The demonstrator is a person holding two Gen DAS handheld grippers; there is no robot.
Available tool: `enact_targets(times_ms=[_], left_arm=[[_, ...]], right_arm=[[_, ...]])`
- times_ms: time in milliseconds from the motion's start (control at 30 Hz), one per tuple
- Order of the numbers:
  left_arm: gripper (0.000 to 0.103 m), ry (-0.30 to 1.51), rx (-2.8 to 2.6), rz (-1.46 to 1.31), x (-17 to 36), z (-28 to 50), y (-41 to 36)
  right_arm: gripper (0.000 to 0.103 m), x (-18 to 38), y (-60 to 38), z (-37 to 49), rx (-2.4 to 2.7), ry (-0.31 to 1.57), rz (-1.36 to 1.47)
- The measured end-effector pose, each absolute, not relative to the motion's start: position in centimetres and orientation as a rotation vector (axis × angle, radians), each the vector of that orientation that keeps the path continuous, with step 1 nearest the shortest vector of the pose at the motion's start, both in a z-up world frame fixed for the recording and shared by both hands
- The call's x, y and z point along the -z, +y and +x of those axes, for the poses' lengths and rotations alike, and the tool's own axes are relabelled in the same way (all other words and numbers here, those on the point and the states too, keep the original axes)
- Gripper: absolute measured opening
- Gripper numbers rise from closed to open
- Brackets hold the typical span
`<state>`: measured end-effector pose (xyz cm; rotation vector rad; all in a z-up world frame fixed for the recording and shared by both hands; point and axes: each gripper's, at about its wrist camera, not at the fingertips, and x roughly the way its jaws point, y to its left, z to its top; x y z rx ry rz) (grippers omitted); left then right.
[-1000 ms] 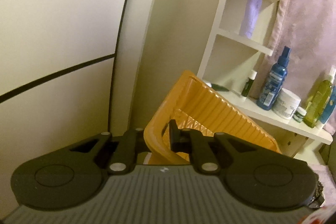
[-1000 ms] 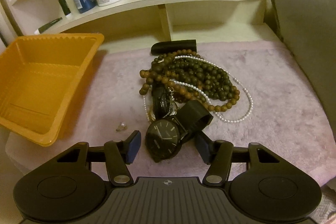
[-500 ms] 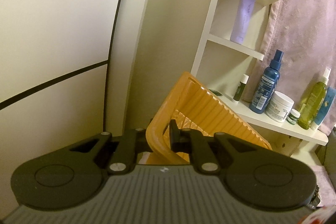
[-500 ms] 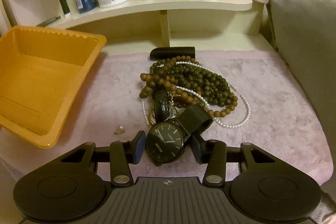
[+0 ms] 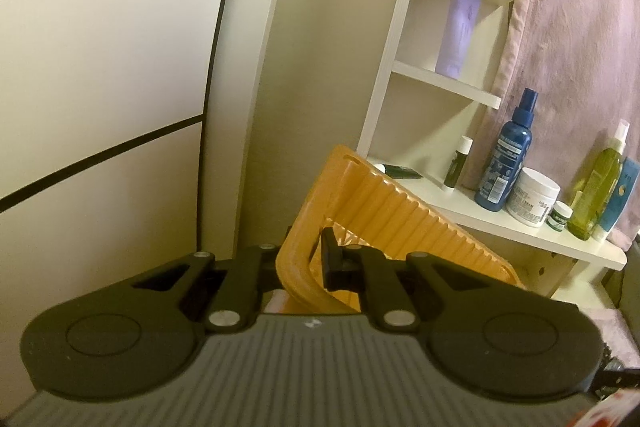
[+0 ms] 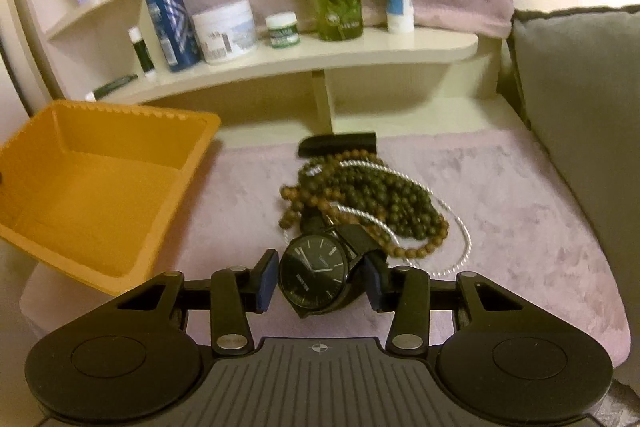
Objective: Organize jewelry
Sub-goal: 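Carry the black watch into the orange tray and open the right tool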
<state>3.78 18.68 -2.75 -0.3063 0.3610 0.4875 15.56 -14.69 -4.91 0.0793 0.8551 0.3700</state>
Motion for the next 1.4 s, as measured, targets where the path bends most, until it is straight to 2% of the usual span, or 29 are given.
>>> enact_targets(times_ms=[133,167,200,400,700,1000,1400], left_arm=[[0.009,0.364,-0.487,-0.304,2.8,3.8,18.8],[0.009,0.367,-0.488,-0.304,2.8,3.9,18.8],[0.009,0.368,-0.489,-0.306,2.9,3.9,18.8],[0.009,0.369,-0.489,-0.307,2.9,3.9,18.8],[0.009,0.369,-0.491,-0.300,3.0,3.9,18.8],[0.009,0.377,-0.489,-0.295,3.0,4.1,18.9],[0.009,0.392,-0.499,-0.277,3.1,4.4,18.7]], right_arm=[[0.032,3.6,-14.2,15.6,-0.425,0.826,0.078],[0.012,3.3,-14.0,15.7,-0.437,0.821,0.081],[0.010,3.2,-13.8,15.9,-0.460,0.828,0.091],[0.010,3.8,-13.4,16.1,-0.470,0.835,0.105],[0.010,2.0,-12.8,16.1,-0.538,0.746,0.129],[0.010,-0.2,-8.2,16.2,-0.825,0.645,0.158],[0.010,3.9,-3.0,18.3,-0.949,0.817,0.073]])
